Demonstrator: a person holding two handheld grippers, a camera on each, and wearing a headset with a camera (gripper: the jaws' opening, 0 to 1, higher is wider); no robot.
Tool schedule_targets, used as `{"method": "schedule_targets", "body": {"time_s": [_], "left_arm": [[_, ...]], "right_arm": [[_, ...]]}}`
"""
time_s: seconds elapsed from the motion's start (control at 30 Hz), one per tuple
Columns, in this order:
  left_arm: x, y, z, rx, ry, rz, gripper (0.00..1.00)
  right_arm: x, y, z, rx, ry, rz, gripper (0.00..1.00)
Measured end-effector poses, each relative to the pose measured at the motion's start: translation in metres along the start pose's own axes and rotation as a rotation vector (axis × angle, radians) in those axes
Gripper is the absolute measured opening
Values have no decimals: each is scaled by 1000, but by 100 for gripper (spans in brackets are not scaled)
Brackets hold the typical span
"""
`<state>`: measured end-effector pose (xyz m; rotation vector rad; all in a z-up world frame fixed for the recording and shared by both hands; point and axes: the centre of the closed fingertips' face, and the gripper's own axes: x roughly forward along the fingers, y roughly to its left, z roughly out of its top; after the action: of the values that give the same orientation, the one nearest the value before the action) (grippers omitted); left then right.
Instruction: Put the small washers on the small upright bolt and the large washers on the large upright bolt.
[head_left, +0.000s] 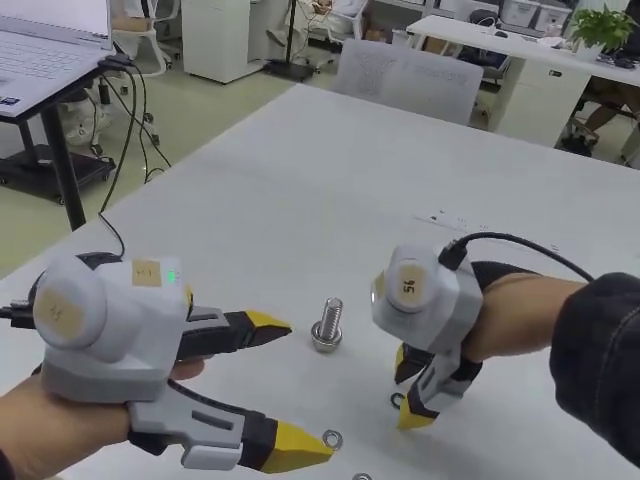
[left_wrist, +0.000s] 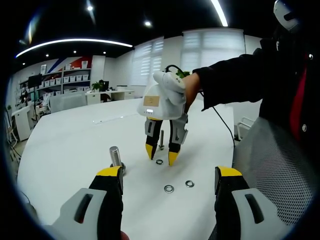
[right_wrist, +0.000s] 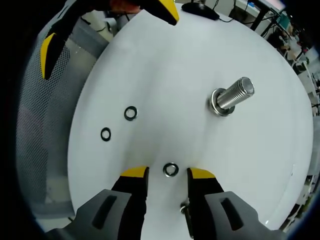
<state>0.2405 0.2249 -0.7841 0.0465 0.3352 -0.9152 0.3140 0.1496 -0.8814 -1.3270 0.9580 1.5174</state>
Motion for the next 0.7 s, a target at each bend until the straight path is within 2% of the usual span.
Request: {"method": "schedule_targets", "body": {"time_s": [0.37, 0.47, 0.63, 0.7], "left_arm": [[-1, -2, 1, 1, -1, -1, 74], [-1, -1, 1, 2, -1, 1, 74], [-2, -1, 1, 0, -2, 3, 74], [-2, -1, 0, 0, -2, 4, 74]], "right_arm": [[0, 1, 1, -2, 0, -1, 30], [0, 1, 1, -6, 3, -4, 27], [0, 1, 1, -9, 7, -3, 27], [0, 0, 1, -12, 4, -6, 22]]}}
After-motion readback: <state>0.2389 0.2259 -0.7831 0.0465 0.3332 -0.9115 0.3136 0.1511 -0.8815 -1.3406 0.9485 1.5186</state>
